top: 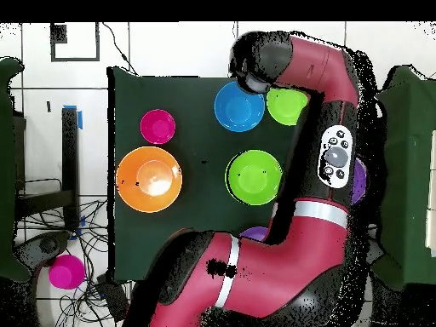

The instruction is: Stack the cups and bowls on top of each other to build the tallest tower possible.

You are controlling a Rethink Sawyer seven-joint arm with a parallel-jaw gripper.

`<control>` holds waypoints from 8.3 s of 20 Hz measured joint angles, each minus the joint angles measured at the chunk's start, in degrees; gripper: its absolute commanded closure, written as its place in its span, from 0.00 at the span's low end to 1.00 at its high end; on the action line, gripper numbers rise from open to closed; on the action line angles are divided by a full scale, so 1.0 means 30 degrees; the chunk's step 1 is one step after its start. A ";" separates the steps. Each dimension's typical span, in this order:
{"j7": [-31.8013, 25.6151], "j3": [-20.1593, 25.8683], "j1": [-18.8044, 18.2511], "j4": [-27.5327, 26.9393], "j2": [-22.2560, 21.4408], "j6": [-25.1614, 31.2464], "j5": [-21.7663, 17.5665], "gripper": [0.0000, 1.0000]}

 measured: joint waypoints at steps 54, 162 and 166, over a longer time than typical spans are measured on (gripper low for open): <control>0.1656 -0.2454 0.1047 0.1696 0.2597 -0.1124 0.1525 0.00; 0.1656 -0.4466 0.1564 0.4965 -0.0347 -0.1492 0.2710 0.00; 0.1656 -0.4466 0.1607 0.4891 -0.0194 -0.1615 0.2770 0.00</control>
